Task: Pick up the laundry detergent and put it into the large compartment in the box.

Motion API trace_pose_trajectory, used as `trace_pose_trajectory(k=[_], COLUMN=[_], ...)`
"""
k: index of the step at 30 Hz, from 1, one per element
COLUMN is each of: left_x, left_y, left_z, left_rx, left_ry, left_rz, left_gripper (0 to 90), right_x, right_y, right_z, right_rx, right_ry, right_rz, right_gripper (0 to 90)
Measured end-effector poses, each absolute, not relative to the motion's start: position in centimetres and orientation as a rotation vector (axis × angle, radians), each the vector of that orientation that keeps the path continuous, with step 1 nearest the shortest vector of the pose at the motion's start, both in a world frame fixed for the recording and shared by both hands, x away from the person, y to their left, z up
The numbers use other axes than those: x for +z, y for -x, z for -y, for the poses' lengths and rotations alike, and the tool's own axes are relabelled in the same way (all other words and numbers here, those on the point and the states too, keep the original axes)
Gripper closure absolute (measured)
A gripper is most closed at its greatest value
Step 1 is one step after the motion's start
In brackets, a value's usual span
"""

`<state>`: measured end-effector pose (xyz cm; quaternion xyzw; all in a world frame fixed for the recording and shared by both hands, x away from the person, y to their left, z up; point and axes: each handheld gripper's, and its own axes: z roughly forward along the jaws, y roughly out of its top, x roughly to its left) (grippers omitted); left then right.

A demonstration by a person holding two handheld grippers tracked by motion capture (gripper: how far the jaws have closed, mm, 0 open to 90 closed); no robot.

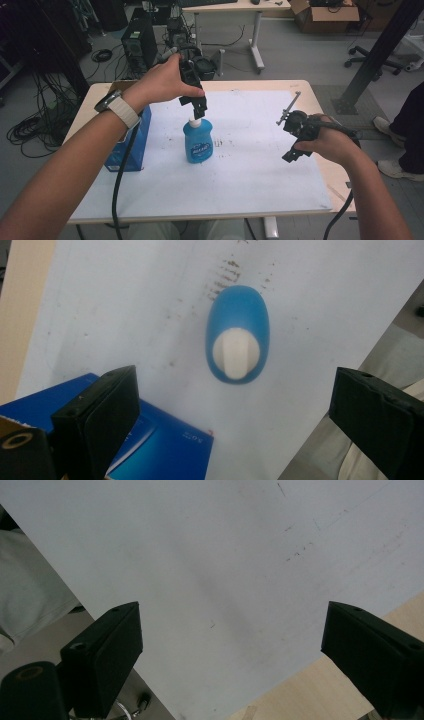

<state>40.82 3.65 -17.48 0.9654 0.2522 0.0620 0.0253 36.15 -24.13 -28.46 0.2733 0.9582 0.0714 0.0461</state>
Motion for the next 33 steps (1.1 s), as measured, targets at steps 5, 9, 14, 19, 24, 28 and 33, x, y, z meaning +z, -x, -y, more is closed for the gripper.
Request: trace_pose_trajectory(k=[5, 9, 14, 19, 24, 28, 33], left_x=[-18.5, -18.7, -19.2, -19.8, -20.3, -20.8, -21.5], left_y=[-40.9, -41.1, -41.3, -41.7, -41.9, -42.0, -42.2], left_z=[-3.1, -2.9, -2.8, -2.8, -2.8, -2.7, -2.7], left_rx=[0.209, 0.204, 0.185, 0.155, 0.149, 0.144, 0.130], left_ry=[-3.005, -2.999, -3.000, -3.016, -3.016, -3.016, -3.024], left_rz=[-0.772, -0.763, -0.760, -0.727, -0.711, -0.706, -0.718], left_gripper=[6.8, 6.9, 6.9, 7.1, 7.1, 7.0, 6.9], right_x=[-28.7, -28.9, -28.9, -29.0, -29.1, -29.1, -29.2], right_y=[-36.1, -36.1, -36.1, -36.1, -36.2, -36.2, -36.3], right_z=[24.3, 24.5, 24.6, 24.6, 24.6, 24.6, 24.6], right_rx=[0.227, 0.222, 0.225, 0.224, 0.228, 0.228, 0.230], right_ry=[-0.845, -0.852, -0.856, -0.855, -0.855, -0.856, -0.858], right_rz=[-2.924, -2.926, -2.928, -2.930, -2.930, -2.930, -2.929], right_gripper=[9.4, 9.4, 9.4, 9.4, 9.4, 9.4, 9.4])
